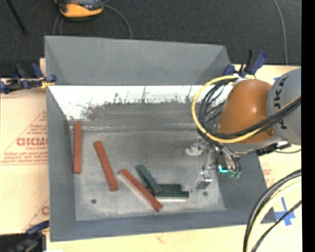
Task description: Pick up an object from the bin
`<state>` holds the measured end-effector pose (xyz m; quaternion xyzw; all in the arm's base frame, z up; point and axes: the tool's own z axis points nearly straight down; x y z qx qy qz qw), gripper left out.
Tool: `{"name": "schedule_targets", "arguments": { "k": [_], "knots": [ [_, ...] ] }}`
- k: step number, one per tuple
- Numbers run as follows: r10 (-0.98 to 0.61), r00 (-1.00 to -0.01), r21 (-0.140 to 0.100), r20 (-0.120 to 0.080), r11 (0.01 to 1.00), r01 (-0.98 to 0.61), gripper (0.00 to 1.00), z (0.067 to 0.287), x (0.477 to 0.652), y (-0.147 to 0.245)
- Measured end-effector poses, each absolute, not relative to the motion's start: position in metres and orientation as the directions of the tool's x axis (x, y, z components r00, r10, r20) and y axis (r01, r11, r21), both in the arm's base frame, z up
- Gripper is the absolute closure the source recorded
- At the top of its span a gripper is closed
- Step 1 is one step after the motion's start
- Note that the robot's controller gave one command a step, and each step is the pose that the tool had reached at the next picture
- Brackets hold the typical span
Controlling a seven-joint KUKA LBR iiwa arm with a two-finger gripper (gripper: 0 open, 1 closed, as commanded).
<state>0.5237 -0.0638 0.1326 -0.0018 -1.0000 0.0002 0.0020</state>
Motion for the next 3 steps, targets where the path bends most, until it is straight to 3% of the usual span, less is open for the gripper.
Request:
{"name": "schedule_targets", "arguments": {
  "k": [1,2,3],
  "knots": [
    [0.001,-1.0,-0.001,-0.001,1.0,0.001,0.0,0.136,0.525,-0.064],
    [0.079,-0.997,0.001,-0.006,0.997,0.079,0.0,0.082,0.501,-0.003],
    [0.085,-0.996,0.001,-0.009,0.996,0.085,0.0,0.078,0.502,0.006]
  ]
}}
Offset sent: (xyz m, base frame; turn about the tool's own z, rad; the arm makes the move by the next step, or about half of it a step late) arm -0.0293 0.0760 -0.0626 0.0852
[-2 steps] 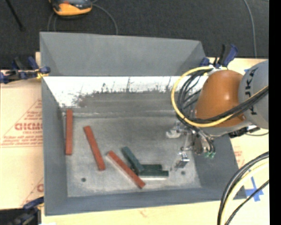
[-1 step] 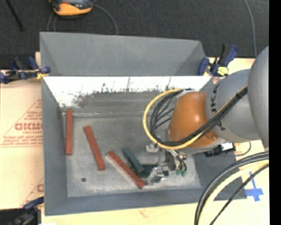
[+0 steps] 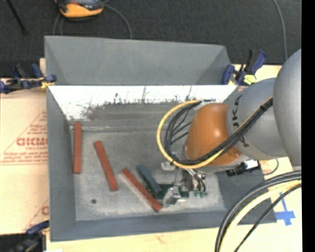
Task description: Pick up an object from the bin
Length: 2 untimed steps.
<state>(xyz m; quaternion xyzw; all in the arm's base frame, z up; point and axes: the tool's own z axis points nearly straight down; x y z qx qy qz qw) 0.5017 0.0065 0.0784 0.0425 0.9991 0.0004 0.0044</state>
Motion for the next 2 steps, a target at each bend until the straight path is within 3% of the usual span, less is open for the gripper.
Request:
{"name": "schedule_targets", "arguments": {
  "k": [1,2],
  "knots": [
    [0.208,-0.978,0.0,-0.002,0.978,0.208,0.0,0.096,0.509,0.031],
    [0.245,-0.969,0.01,-0.022,0.97,0.245,0.0,0.089,0.512,0.045]
  ]
}}
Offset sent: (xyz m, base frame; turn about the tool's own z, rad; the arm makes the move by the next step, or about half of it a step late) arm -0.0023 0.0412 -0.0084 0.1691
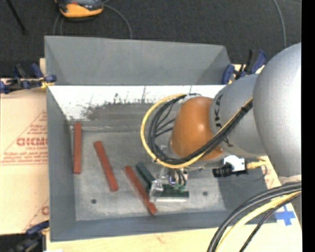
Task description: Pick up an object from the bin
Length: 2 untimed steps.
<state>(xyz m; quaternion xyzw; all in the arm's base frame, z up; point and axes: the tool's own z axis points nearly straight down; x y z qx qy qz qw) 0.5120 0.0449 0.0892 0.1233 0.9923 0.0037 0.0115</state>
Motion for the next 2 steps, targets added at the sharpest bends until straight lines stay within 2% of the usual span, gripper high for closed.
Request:
{"name": "schedule_targets", "arguments": {
  "k": [1,2],
  "knots": [
    [0.25,-0.968,0.007,0.003,0.968,0.25,1.0,0.0897,0.5069,0.0454],
    [0.249,-0.968,0.007,0.003,0.968,0.249,1.0,0.0897,0.5069,0.0454]
  ]
}}
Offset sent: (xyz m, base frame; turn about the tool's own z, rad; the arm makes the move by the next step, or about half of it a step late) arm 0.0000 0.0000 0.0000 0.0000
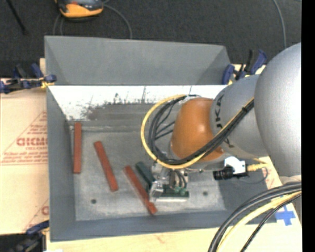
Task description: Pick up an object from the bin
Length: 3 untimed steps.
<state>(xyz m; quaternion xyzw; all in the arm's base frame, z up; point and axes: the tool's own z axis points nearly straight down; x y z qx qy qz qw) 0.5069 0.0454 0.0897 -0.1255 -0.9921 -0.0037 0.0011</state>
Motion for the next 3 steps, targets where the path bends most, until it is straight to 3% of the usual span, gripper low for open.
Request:
{"name": "schedule_targets", "arguments": {
  "k": [2,3],
  "knots": [
    [0.246,-0.969,0.002,0.014,0.969,0.246,1.0,0.1,0.503,0.046],
    [0.247,-0.969,-0.001,0.005,0.969,0.247,1.0,0.123,0.504,0.044]
  ]
}}
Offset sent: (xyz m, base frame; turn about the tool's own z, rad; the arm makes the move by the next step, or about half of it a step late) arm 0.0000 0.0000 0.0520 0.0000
